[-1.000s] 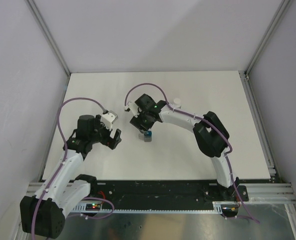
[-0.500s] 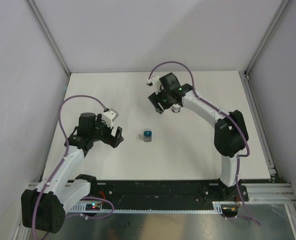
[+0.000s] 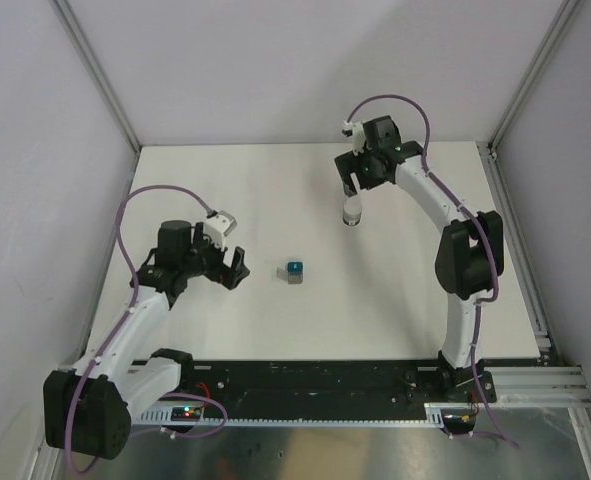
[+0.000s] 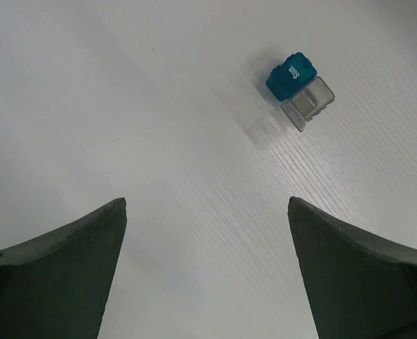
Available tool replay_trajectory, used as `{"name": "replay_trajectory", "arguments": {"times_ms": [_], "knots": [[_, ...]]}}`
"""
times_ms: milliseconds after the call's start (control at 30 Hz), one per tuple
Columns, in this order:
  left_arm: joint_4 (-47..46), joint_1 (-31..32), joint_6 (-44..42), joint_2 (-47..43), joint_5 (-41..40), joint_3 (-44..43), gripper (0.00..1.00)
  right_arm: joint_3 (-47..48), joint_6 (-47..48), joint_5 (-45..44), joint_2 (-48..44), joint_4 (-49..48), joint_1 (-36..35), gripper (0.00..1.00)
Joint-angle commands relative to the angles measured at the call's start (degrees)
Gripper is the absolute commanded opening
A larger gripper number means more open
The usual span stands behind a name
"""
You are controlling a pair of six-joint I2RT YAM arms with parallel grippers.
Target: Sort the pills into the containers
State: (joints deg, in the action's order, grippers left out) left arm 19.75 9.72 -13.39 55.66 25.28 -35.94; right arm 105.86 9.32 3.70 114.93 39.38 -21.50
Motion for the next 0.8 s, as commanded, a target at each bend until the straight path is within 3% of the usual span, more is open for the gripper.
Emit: {"name": "replay_trajectory", "arguments": {"times_ms": [0, 433, 767], "knots": [[-2.1, -0.5, 1.0, 0.5, 1.7, -2.5, 1.00, 3.2, -2.1, 2.9, 3.0, 2.5, 1.1, 0.89], [-2.2, -0.5, 1.3, 1.0, 2.1, -2.6, 1.00, 5.6, -2.8, 5.3, 10.5, 3.6, 1.4, 0.93], [-2.2, -0.4, 0.9, 1.0, 2.2, -2.8, 1.00, 8.0, -2.8, 6.1, 14.4, 5.0, 1.5, 0.76]]}}
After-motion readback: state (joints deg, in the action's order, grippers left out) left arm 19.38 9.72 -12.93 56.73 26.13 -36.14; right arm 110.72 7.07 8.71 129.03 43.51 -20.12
